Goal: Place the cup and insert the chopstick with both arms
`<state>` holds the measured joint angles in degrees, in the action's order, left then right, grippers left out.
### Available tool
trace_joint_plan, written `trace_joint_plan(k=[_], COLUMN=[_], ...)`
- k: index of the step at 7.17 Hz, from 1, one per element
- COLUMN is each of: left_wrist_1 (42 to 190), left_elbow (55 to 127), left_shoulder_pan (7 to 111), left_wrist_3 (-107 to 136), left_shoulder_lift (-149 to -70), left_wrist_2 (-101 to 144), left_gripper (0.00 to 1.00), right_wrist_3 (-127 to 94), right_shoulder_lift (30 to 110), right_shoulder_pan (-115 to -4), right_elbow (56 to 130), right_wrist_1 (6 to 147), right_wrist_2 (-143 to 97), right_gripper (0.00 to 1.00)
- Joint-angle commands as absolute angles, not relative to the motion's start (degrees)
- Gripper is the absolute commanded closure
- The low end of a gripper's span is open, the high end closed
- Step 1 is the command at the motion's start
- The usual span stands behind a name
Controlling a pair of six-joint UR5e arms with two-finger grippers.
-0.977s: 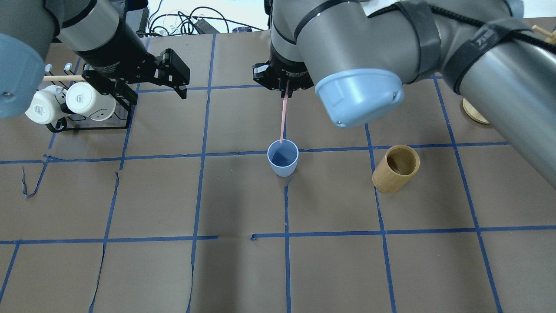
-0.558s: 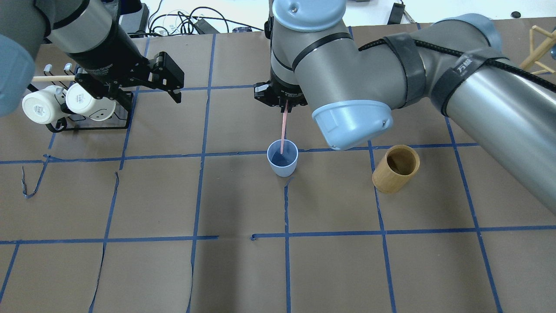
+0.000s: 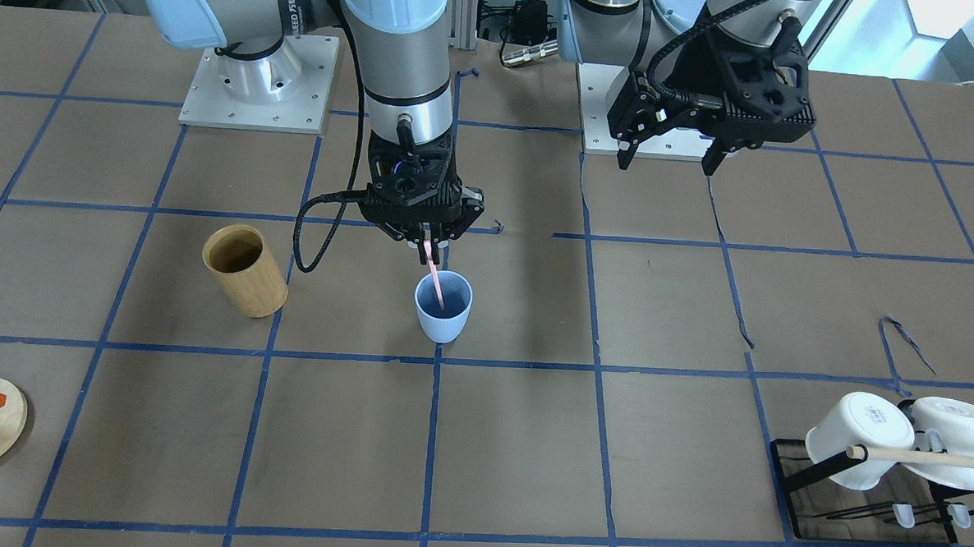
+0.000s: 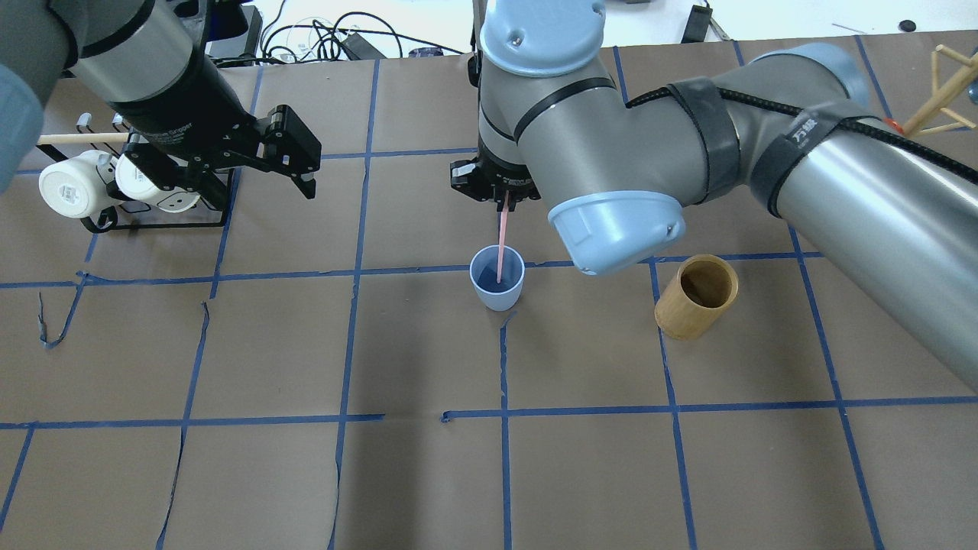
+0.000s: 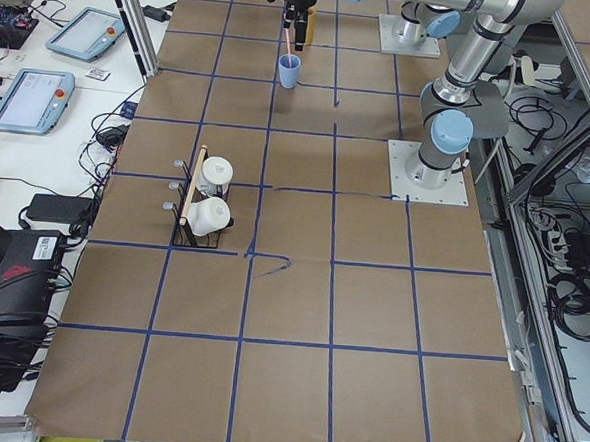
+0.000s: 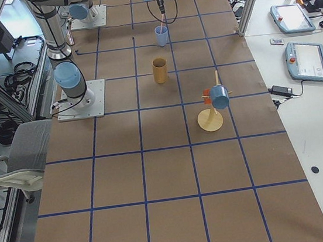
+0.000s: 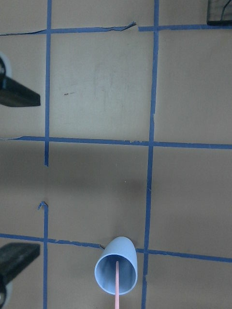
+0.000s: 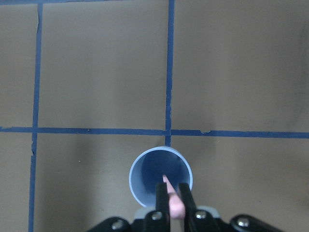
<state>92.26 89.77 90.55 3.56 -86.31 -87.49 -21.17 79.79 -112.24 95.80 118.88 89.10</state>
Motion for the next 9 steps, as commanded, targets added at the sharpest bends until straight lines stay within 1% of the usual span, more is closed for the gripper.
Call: trace_joint_plan(k=[1, 2, 4, 5, 6, 7, 8, 9], left_wrist_1=[89.56, 89.56, 89.56, 89.56, 89.56, 89.56, 89.56, 89.56], left_elbow=[90.26, 90.35, 90.35, 90.35, 90.35, 90.35, 90.35, 90.35], left_shoulder_pan=[90.53, 90.53, 90.53, 90.53, 90.53, 90.53, 90.53, 90.53], left_wrist_3=[3.51, 3.52, 3.69, 3.78, 3.78, 3.78, 3.78, 3.78], left_shoulder_lift=[-86.31, -86.22, -86.22, -86.31, -86.31, -86.31, -86.31, -86.31], left_wrist_2=[-87.98, -88.07, -87.98, -87.98, -87.89, -87.89, -87.89, -87.89], left_gripper=[0.00, 0.00, 0.00, 0.00, 0.00, 0.00, 0.00, 0.00], right_wrist_3=[-21.27, -21.18, -17.17, -9.31, -5.92, 0.11, 8.79, 9.05], right_shoulder_lift=[79.72, 79.72, 78.93, 79.10, 79.71, 81.37, 82.78, 84.36], right_shoulder_pan=[-111.63, -111.01, -106.21, -101.13, -95.85, -93.10, -91.68, -91.50], right_elbow=[95.11, 91.79, 81.61, 80.78, 80.77, 81.03, 81.82, 82.78], right_wrist_1=[119.01, 118.31, 105.72, 101.21, 92.90, 85.85, 84.91, 84.90], right_wrist_2=[88.69, 89.38, 88.60, 88.77, 88.94, 89.64, 89.65, 89.65], right_gripper=[0.36, 0.19, 0.12, 0.08, 0.05, 0.07, 0.12, 0.11])
